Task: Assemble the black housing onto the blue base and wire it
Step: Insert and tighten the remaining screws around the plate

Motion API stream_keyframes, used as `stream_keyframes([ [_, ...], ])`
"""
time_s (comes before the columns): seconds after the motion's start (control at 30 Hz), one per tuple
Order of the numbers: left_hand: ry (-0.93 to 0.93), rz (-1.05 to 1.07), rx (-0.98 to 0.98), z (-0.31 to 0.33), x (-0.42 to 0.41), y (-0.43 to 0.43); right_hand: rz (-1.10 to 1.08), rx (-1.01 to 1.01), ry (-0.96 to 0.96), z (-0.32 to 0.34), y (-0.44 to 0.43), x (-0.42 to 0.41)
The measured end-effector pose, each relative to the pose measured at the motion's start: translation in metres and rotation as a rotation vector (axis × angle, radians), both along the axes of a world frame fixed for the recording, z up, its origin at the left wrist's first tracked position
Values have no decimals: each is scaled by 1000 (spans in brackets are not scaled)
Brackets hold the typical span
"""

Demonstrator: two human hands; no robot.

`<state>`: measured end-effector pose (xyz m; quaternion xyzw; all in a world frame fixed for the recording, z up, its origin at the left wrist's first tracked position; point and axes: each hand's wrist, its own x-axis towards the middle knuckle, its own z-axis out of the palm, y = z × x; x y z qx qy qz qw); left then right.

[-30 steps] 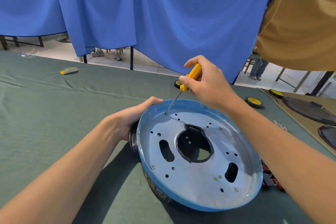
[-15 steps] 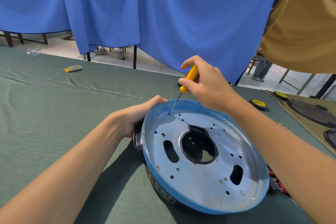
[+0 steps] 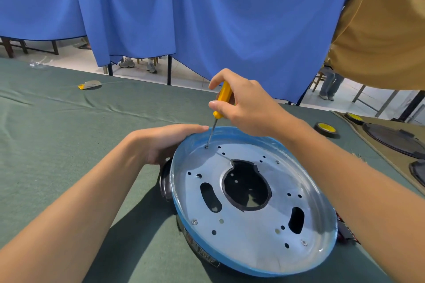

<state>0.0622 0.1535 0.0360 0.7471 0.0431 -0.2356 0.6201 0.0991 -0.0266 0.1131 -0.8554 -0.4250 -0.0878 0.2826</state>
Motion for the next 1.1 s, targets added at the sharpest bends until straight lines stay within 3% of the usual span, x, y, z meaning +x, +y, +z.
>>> stream_keyframes([
  [0.53,-57,31,292,9,-4,-3,19,-33,-17,-6,3,-2],
  [0.7,-336,105,283,11,-1,-3,49,-103,7,2,1,-7],
  [0.87,-536,121,298,21,-1,2,-57,-166,2,8,1,-6],
  [1.1,-671,31,371,17,0,-9,-297,-259,-249,6,21,-12],
])
